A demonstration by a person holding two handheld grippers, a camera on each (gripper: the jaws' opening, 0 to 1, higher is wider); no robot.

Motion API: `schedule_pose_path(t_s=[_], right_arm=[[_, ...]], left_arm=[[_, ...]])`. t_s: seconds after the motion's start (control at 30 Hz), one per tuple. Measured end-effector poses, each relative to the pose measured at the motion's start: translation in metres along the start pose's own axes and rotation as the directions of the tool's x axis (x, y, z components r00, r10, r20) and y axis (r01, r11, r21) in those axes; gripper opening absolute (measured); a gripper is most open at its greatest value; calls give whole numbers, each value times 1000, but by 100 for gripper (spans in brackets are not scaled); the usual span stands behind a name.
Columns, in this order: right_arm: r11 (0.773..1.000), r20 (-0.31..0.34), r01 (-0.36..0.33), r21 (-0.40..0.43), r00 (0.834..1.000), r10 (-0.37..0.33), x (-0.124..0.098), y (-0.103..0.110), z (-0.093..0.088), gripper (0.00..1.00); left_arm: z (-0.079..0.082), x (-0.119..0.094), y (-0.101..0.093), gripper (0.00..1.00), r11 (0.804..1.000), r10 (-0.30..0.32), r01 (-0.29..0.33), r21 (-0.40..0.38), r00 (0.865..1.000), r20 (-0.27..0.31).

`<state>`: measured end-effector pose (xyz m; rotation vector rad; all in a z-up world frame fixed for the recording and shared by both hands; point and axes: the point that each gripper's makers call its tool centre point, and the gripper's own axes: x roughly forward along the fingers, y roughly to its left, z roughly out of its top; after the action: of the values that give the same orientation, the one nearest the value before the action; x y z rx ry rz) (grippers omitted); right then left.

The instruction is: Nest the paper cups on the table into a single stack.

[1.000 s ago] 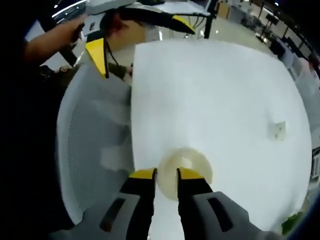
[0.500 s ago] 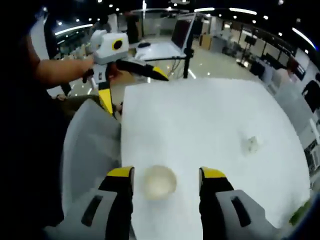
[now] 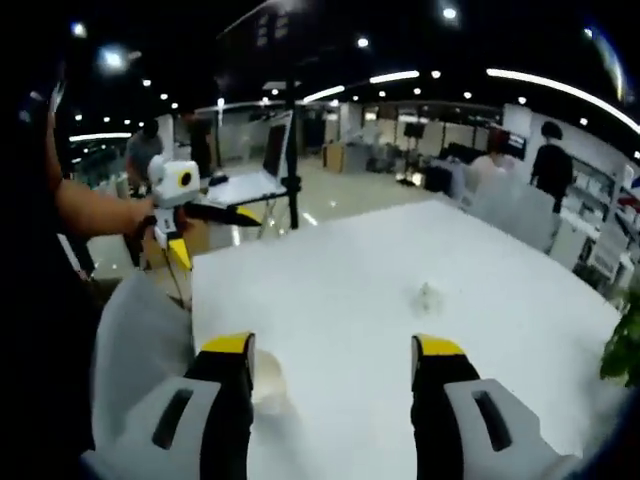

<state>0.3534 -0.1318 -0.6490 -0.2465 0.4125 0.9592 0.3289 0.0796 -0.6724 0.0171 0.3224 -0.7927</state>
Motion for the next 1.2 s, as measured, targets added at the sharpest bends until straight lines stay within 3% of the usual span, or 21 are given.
schedule_pose_path(t_s=[0.13, 0.23, 0.37, 0.6, 0.73, 1.2], right_arm=[[997, 83, 77, 23, 993, -79, -13, -20, -7, 67], [993, 126, 98, 62, 986, -105, -23, -28, -16, 72], [989, 134, 126, 78, 982, -136, -29, -34, -29, 80], [987, 145, 146, 62, 977, -154, -29, -31, -46, 100], [986, 171, 144, 84, 973, -157, -31, -31, -45, 100], [983, 168, 154, 100, 971, -169, -31, -35, -51, 100]], left_arm=[[0, 2, 2, 99, 1000, 6, -6, -3, 1000, 5], [-2, 3, 6, 99, 1000, 19, -19, 18, 1000, 3], [-11, 3, 6, 99, 999, 35, -35, 36, 999, -19], [-14, -3, 11, 99, 997, 69, -70, 39, 997, 25], [-19, -3, 14, 99, 996, 80, -80, 34, 997, 19], [-21, 1, 19, 99, 995, 97, -97, 22, 995, 26]])
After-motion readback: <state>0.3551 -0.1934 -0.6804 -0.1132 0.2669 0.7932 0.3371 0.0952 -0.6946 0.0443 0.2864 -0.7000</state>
